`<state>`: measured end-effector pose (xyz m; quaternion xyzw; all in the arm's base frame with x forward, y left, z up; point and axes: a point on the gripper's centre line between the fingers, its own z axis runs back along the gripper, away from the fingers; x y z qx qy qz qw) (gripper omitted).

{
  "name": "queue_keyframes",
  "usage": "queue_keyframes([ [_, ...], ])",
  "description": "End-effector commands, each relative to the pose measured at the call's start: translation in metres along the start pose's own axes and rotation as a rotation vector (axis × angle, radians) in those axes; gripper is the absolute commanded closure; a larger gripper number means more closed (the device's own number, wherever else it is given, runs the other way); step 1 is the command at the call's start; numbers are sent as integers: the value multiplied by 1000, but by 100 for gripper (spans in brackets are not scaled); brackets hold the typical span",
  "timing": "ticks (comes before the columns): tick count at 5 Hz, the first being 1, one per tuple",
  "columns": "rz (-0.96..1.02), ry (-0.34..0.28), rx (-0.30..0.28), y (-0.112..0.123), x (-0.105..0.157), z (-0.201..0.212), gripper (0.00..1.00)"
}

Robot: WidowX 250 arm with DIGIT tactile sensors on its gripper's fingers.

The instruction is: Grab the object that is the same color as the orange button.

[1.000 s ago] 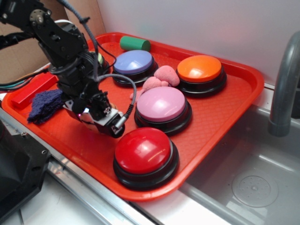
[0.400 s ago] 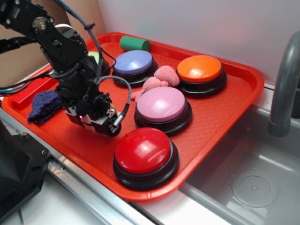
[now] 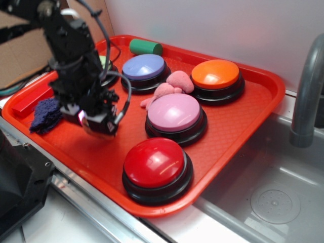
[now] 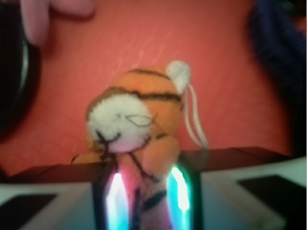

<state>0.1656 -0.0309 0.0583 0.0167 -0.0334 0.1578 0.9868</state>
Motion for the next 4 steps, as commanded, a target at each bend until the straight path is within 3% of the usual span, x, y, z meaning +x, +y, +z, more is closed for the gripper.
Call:
queue_keyframes([
  [1,22,-49,22,18,17,70,100],
  [2,20,-111,-55,33,17,100,100],
  [3,35,-120,-70,46,19,112,100],
  [4,64,-86,-44,57,16,113,100],
])
